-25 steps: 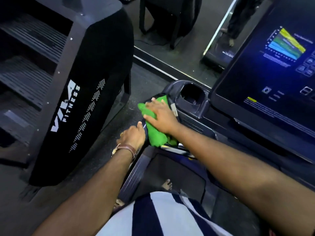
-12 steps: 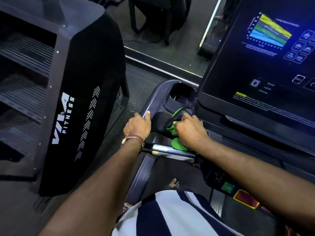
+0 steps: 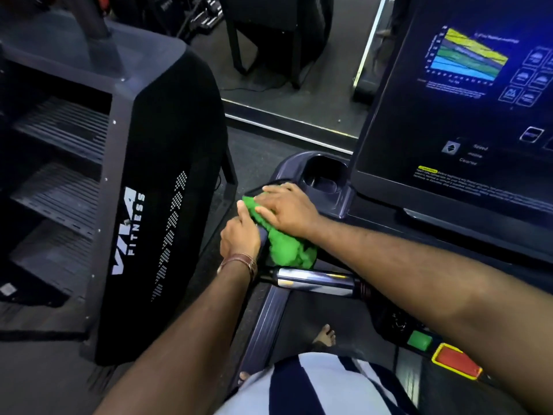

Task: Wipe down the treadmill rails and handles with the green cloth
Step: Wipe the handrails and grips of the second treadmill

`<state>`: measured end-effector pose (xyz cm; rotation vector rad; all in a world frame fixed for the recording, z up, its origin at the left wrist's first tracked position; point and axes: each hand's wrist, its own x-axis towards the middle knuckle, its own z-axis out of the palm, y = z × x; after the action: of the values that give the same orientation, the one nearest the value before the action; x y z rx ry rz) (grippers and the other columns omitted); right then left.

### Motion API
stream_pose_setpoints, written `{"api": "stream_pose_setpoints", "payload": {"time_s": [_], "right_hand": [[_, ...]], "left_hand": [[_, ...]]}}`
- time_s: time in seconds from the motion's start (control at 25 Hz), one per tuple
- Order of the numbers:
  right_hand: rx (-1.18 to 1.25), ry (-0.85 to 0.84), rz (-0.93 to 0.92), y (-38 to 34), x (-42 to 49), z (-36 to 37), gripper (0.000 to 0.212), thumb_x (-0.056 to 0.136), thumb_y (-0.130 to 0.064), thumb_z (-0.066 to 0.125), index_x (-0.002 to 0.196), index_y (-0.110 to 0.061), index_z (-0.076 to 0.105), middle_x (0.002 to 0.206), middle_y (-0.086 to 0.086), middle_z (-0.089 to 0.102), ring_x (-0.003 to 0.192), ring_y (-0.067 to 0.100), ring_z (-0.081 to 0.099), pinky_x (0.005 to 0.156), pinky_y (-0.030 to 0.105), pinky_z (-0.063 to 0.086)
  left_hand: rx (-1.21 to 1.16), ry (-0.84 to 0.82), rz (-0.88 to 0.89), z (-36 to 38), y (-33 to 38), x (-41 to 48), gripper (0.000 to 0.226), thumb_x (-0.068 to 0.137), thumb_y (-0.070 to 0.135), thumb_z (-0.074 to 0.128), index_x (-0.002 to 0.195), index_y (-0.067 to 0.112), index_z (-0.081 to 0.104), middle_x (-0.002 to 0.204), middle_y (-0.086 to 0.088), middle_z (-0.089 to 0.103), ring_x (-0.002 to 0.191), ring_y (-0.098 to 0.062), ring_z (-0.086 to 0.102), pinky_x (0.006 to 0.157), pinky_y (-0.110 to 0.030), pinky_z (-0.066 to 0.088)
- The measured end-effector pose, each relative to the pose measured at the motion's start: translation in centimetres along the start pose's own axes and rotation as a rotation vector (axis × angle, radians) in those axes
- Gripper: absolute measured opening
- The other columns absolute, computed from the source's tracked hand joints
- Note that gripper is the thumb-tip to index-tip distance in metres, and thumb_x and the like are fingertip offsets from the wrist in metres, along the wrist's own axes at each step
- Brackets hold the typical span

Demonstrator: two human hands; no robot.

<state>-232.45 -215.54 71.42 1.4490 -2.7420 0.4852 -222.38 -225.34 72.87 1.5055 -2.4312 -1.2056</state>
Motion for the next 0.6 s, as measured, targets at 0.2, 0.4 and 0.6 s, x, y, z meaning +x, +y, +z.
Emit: {"api": "stream_pose_setpoints", "payload": {"time_s": [0.2, 0.4, 0.6], "right_hand": [[-0.126, -0.035, 0.481, 0.4, 6.5, -1.5, 0.042, 0.098, -0.041, 0.041, 0.106, -0.012, 0.07, 0.115, 0.011, 0.069, 0.127, 0.025, 0.049, 0.106, 0.041, 0.032], [-0.028, -0.166, 0.155, 0.3, 2.4, -1.0, 0.036, 0.089, -0.037, 0.057, 0.115, -0.014, 0.066, 0.131, 0.008, 0.062, 0.132, 0.022, 0.047, 0.113, 0.036, 0.027], [-0.005, -0.004, 0.404, 2.7, 4.7, -1.8, 0.026, 0.088, -0.017, 0.05, 0.11, -0.015, 0.065, 0.126, 0.013, 0.063, 0.125, 0.029, 0.053, 0.109, 0.039, 0.03]], "left_hand": [[0.113, -0.013, 0.071, 0.2, -0.3, -0.2, 0.037, 0.095, 0.039, 0.039, 0.105, 0.014, 0.064, 0.114, -0.018, 0.064, 0.104, -0.039, 0.057, 0.083, -0.039, 0.045], [0.083, -0.043, 0.084, 0.6, -0.8, 0.5, 0.031, 0.094, 0.035, 0.043, 0.102, 0.014, 0.064, 0.113, -0.017, 0.064, 0.103, -0.039, 0.057, 0.079, -0.036, 0.043], [0.142, 0.004, 0.119, 1.2, -0.7, 0.3, 0.036, 0.096, 0.039, 0.037, 0.103, 0.015, 0.062, 0.11, -0.019, 0.064, 0.102, -0.04, 0.058, 0.079, -0.039, 0.043]]}}
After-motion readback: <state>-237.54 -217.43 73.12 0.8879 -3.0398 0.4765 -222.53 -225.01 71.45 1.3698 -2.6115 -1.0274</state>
